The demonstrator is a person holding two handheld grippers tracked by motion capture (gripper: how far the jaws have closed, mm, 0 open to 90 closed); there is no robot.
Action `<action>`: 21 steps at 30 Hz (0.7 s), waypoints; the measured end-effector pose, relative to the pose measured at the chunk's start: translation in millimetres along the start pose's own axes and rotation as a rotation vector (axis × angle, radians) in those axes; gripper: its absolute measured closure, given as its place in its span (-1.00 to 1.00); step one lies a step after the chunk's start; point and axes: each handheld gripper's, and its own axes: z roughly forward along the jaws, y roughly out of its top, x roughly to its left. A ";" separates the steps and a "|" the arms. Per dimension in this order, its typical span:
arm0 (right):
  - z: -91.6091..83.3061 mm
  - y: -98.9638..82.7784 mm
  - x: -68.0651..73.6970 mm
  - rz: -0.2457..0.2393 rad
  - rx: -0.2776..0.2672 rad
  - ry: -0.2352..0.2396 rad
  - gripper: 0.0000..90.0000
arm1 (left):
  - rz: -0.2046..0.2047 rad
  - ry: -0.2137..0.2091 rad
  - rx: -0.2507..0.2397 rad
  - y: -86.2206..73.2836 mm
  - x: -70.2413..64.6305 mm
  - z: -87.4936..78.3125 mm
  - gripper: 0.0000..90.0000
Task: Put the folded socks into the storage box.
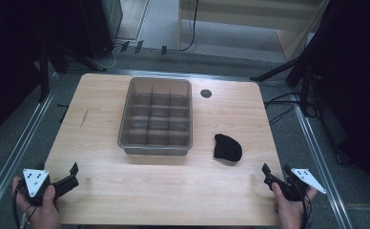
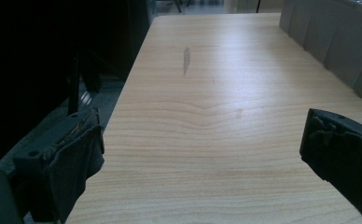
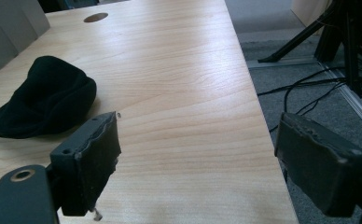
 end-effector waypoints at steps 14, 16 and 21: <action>-4.1 9.2 -0.7 0.047 -0.031 -0.036 -0.67 | -0.038 -0.024 -0.005 -1.6 4.1 -3.8 -1.00; -4.5 14.5 3.7 0.014 -0.026 -0.031 -0.67 | -0.035 -0.024 -0.007 -1.6 3.2 -3.7 -1.00; -4.5 24.2 14.0 -0.031 -0.004 -0.008 -0.67 | -0.026 -0.012 0.007 -1.1 2.0 -3.2 -1.00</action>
